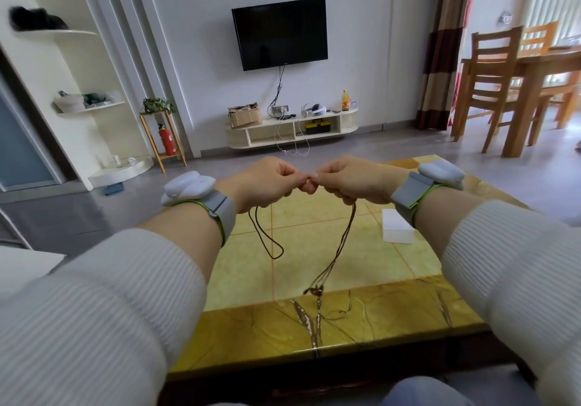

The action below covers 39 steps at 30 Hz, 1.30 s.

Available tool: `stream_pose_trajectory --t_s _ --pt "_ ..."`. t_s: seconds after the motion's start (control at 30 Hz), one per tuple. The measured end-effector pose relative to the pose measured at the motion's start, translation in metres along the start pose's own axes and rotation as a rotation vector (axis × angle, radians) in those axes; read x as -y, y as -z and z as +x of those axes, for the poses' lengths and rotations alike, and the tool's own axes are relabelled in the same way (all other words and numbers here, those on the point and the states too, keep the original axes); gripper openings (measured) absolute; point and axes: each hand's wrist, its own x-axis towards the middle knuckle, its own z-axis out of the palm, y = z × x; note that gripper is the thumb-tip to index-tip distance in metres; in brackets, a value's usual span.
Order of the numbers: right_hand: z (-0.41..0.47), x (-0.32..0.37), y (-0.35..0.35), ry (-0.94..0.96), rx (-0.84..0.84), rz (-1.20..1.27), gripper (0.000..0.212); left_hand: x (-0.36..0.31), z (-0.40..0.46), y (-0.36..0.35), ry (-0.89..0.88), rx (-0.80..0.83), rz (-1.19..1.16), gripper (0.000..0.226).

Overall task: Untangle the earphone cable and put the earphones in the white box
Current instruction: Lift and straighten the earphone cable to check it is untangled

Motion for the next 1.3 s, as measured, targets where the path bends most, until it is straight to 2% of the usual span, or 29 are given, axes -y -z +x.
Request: stream_pose_trajectory --t_s 0.17,0.4,0.63,0.73,0.83,0.9,0.97,1.0,1.13,1.2,1.3 --pt "0.000 -0.003 0.014 0.005 -0.147 -0.087 0.033 0.017 -0.004 -0.004 0.076 0.014 -0.038 0.034" --pt "-0.001 0.000 0.025 -0.009 -0.209 -0.173 0.034 0.054 -0.012 -0.033 0.196 -0.024 -0.138 0.035" --pt "-0.002 0.005 0.039 0.021 -0.329 -0.174 0.034 0.085 -0.030 -0.054 0.331 0.130 0.037 0.032" --pt "0.000 0.007 0.040 0.021 -0.316 -0.212 0.034 0.089 -0.032 -0.055 0.379 0.190 0.126 0.033" --pt "0.000 0.012 0.036 0.027 -0.249 -0.242 0.034 0.089 -0.027 -0.048 0.306 0.219 0.313 0.036" --pt "0.000 0.016 0.032 0.037 -0.207 -0.282 0.034 0.083 -0.022 -0.039 0.262 0.203 0.362 0.054" --pt "0.002 0.020 0.028 0.042 -0.166 -0.305 0.033 0.067 -0.016 -0.029 0.225 0.155 0.235 0.071" --pt "0.003 0.021 0.025 0.043 -0.150 -0.311 0.033 0.057 -0.013 -0.024 0.184 0.101 0.141 0.071" --pt "0.008 0.024 0.017 0.061 -0.104 -0.308 0.033 0.017 0.001 -0.008 -0.026 -0.152 -0.160 0.045" --pt "0.010 0.025 0.014 0.074 -0.095 -0.298 0.035 0.002 0.005 -0.005 -0.079 -0.153 -0.234 0.031" --pt "0.012 0.023 0.014 0.068 -0.087 -0.270 0.035 -0.008 0.007 -0.005 -0.079 -0.122 -0.218 0.025"
